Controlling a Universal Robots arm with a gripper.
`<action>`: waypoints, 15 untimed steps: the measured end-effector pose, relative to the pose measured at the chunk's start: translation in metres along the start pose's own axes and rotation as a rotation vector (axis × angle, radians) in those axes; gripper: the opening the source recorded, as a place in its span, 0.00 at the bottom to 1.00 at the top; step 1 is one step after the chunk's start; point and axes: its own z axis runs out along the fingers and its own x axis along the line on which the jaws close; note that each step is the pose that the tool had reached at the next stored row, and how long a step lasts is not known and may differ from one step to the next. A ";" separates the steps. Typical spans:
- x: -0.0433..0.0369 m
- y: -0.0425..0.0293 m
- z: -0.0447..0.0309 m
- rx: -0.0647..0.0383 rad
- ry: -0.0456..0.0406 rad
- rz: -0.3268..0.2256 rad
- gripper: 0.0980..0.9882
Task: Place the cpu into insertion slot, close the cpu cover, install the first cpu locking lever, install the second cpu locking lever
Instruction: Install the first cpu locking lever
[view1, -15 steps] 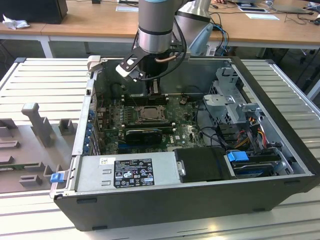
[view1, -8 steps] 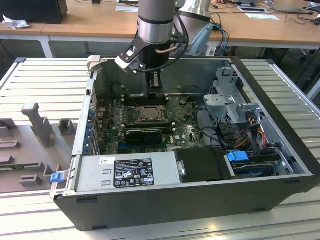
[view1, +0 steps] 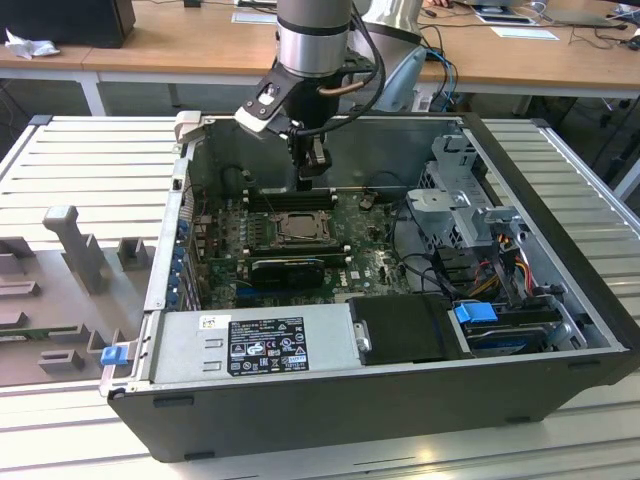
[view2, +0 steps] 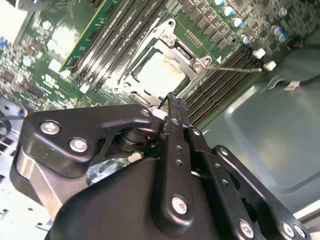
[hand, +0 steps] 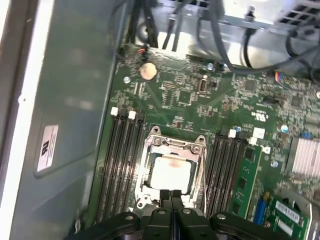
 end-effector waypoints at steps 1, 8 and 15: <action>0.0000 0.0000 0.0000 0.000 -0.0002 -0.017 0.01; 0.0000 0.0000 0.0000 0.002 -0.0004 -0.131 0.01; 0.0000 0.0000 0.0000 0.003 -0.0005 -0.184 0.01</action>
